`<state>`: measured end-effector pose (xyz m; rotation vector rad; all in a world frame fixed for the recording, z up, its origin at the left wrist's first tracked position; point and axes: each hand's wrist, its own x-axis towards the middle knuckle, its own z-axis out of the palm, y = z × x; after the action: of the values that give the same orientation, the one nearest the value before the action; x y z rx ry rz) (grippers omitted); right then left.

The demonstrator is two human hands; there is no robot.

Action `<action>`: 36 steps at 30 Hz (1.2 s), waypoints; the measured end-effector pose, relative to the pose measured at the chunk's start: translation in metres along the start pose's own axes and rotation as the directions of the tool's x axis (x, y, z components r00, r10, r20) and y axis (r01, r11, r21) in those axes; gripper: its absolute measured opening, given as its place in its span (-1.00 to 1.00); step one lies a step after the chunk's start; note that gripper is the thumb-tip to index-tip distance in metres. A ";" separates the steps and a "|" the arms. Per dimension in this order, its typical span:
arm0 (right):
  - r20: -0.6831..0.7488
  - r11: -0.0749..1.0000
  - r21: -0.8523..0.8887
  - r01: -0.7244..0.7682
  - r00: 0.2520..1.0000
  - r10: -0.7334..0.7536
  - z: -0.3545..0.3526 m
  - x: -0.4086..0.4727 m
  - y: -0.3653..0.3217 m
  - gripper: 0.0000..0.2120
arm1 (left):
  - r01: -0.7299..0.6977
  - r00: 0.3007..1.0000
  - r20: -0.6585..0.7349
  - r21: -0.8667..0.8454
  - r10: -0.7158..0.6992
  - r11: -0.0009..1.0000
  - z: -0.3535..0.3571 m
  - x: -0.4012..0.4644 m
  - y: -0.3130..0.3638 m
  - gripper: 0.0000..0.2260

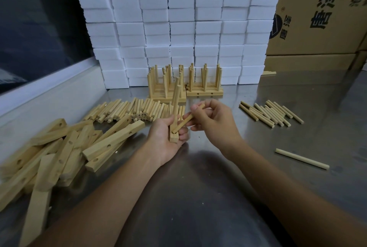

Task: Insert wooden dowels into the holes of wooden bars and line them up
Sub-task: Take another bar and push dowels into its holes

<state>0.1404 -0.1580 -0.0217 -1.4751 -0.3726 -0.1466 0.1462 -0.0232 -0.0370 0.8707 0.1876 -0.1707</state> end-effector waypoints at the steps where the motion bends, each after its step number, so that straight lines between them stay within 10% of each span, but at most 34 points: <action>1: -0.005 0.999 -0.042 0.031 0.999 -0.031 0.000 0.000 0.001 -0.88 | -0.001 1.000 0.001 0.005 0.001 1.000 0.000 0.000 0.000 -0.78; 9: 0.078 0.904 -0.311 0.294 0.956 -0.284 0.009 -0.003 0.000 -0.95 | -0.028 1.000 0.012 0.050 0.027 0.998 -0.002 0.003 -0.002 -0.72; 36: 0.002 0.891 -0.381 0.247 0.964 -0.267 0.020 -0.003 0.012 -0.80 | -0.042 0.999 -0.011 0.104 0.043 0.994 -0.001 0.008 -0.005 -0.67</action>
<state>0.1380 -0.1370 -0.0328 -1.7953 -0.5198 -0.4913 0.1527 -0.0262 -0.0425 0.9784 0.1737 -0.1354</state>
